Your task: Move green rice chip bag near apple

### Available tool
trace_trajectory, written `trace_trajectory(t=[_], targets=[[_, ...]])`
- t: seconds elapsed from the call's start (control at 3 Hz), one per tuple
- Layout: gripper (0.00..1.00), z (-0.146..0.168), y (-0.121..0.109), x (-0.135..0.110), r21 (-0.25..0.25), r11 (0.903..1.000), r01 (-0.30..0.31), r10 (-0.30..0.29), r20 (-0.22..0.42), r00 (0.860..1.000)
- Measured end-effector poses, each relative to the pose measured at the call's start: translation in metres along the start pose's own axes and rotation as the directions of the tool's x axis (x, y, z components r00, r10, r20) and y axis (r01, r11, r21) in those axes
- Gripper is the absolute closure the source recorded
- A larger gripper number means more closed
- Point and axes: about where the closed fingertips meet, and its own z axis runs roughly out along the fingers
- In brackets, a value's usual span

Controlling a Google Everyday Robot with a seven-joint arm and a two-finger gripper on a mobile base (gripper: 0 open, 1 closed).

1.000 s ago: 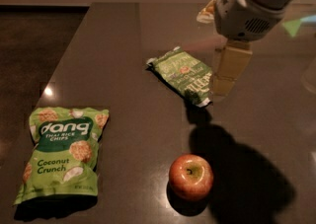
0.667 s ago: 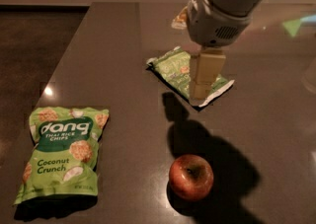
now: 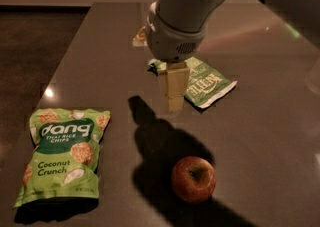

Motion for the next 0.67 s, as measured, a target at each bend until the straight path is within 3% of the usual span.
trace_trajectory(t=[0.33, 0.67], targets=[[0.00, 0.012, 0.003, -0.031, -0.049, 0.9886, 0.142, -0.140, 0.056, 0.989], [0.00, 0.025, 0.013, -0.061, -0.102, 0.9537, 0.283, -0.272, 0.106, 0.956]])
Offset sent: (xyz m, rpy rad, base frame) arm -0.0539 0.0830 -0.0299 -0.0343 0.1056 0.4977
